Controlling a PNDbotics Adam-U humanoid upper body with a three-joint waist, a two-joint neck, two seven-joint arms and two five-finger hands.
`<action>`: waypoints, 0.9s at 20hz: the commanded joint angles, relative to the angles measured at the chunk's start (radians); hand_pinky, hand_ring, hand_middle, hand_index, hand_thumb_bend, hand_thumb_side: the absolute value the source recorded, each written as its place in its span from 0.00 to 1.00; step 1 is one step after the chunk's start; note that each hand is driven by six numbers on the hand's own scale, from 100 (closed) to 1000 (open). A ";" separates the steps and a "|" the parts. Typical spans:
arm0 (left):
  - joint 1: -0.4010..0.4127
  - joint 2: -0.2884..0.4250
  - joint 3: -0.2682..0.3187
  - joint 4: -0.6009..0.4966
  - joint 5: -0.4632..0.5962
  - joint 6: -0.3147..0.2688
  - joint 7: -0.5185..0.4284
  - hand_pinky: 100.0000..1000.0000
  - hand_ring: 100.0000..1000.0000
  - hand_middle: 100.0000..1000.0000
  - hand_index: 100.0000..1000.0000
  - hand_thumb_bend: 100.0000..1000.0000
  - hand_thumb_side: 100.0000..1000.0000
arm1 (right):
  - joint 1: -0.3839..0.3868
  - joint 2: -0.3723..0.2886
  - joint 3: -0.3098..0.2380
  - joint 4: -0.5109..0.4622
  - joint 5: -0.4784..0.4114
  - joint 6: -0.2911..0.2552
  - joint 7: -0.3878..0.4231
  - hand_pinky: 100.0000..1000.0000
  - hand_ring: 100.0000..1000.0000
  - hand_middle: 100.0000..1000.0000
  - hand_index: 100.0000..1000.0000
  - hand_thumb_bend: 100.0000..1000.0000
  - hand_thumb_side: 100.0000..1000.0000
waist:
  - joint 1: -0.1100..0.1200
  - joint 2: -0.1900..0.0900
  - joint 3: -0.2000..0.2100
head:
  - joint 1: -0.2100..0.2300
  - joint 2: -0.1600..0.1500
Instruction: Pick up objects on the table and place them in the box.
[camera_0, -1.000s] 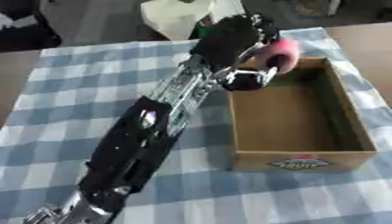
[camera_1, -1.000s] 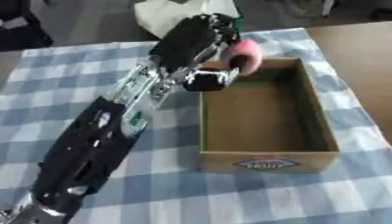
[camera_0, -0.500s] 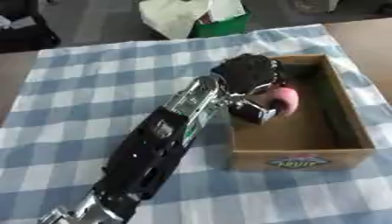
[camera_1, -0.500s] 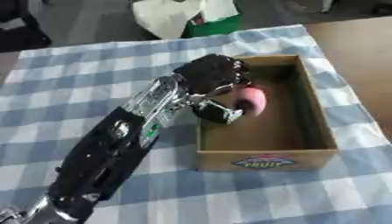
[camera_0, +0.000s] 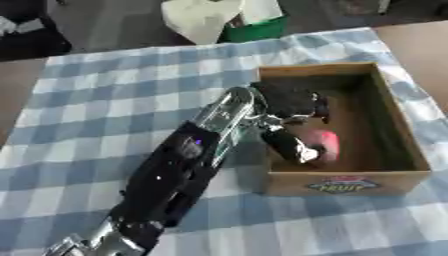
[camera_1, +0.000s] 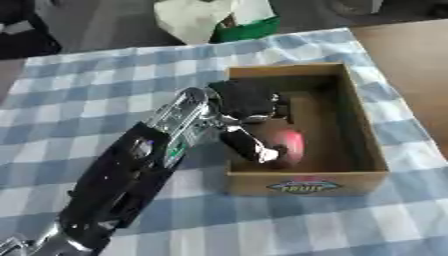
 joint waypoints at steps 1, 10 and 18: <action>-0.023 0.010 0.019 -0.056 -0.019 0.018 0.022 0.52 0.78 0.79 0.92 1.00 0.97 | -0.001 -0.017 -0.009 -0.015 0.001 0.001 0.001 0.84 0.88 0.83 0.94 0.00 1.00 | -0.015 -0.016 -0.003 | 0.006 -0.003; 0.006 0.043 0.134 -0.189 0.045 0.251 0.382 0.45 0.65 0.67 0.84 0.08 0.99 | 0.022 -0.010 -0.039 -0.015 -0.011 -0.007 -0.044 0.84 0.88 0.83 0.94 0.00 1.00 | -0.021 -0.027 0.014 | -0.009 0.012; 0.101 0.196 0.271 -0.398 0.920 0.572 0.813 0.46 0.55 0.62 0.81 0.00 0.83 | 0.067 0.003 -0.069 -0.015 -0.025 -0.049 -0.124 0.84 0.88 0.83 0.94 0.00 1.00 | -0.025 -0.036 0.064 | -0.043 0.047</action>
